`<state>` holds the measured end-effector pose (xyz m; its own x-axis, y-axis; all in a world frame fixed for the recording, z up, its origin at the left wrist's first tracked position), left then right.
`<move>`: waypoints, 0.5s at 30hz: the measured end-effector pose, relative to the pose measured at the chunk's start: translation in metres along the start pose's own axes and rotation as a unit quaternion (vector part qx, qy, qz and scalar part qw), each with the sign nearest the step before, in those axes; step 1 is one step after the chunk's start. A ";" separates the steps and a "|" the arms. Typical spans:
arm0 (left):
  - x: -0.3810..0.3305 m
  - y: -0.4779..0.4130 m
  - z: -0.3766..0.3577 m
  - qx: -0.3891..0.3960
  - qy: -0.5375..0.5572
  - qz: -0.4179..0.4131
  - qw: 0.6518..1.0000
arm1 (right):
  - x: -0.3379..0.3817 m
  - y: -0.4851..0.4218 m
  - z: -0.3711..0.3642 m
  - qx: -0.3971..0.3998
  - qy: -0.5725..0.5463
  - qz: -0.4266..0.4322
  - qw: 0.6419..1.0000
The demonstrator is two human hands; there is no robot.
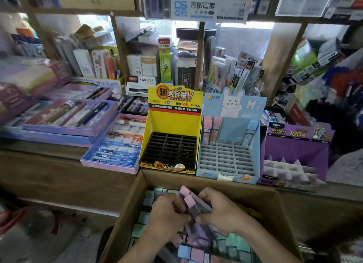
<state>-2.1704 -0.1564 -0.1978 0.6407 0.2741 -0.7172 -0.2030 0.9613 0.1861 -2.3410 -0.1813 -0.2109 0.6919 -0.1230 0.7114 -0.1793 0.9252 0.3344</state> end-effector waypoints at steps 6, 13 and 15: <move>0.008 -0.001 0.000 -0.006 0.175 0.103 0.979 | 0.003 0.002 0.001 -0.021 -0.063 -0.027 0.997; 0.006 0.002 0.003 0.031 0.273 0.135 0.952 | 0.010 0.008 0.006 -0.007 -0.151 -0.017 0.988; 0.006 0.002 0.004 0.031 0.281 0.142 0.949 | 0.012 0.009 0.007 -0.011 -0.167 -0.007 0.986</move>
<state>-2.1638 -0.1527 -0.1993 0.0685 0.4814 -0.8738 -0.2523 0.8558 0.4516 -2.3397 -0.1766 -0.1948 0.4246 -0.2440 0.8719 -0.1543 0.9294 0.3353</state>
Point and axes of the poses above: each hand's wrist, its own y-axis away from the middle knuckle, its own z-axis out of the back of the hand, x = y × z, the point moved 5 cm from there along -y, towards the middle knuckle, and after that the axes turned 9 degrees about -x, right-handed, at the moved point
